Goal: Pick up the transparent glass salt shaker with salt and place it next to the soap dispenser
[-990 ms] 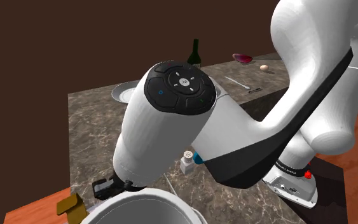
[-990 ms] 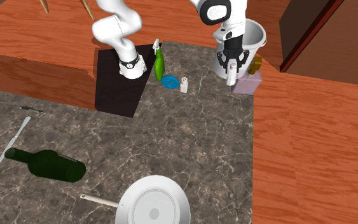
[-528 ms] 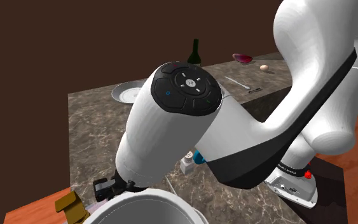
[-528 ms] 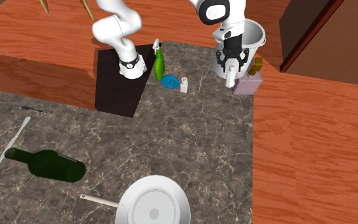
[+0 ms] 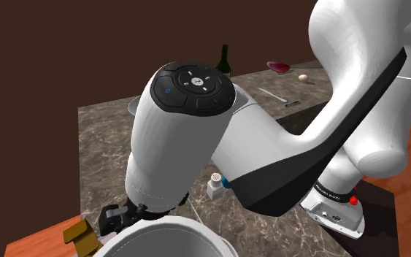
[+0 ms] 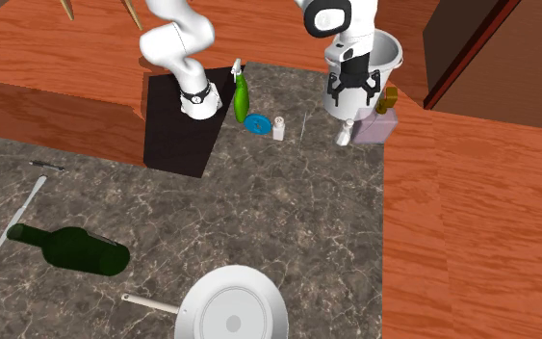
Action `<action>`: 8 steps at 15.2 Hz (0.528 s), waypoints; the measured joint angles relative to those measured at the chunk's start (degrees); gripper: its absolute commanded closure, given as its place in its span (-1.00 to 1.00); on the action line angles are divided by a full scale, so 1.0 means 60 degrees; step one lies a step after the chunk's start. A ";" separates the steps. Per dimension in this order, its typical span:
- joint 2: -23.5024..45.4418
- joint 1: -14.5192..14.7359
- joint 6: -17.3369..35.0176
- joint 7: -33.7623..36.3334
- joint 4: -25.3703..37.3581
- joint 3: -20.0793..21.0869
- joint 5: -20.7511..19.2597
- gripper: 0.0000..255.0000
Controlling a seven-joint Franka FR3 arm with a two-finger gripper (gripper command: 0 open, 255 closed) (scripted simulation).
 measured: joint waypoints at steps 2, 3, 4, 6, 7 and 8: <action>-0.0108 -0.0008 0.0302 -0.0271 -0.0081 0.0033 0.0338 -1.00; -0.0007 -0.0007 0.0206 -0.0176 0.0023 0.0033 0.0269 -1.00; -0.0188 -0.0019 0.0078 -0.0279 -0.0090 0.0047 0.0433 -1.00; -0.0251 -0.0001 0.0063 -0.0319 -0.0136 0.0030 0.0506 -1.00; -0.0229 0.0049 -0.0023 -0.0153 -0.0067 0.0039 0.0350 -1.00; -0.0232 0.0006 -0.0155 -0.0298 -0.0094 0.0002 0.0438 -1.00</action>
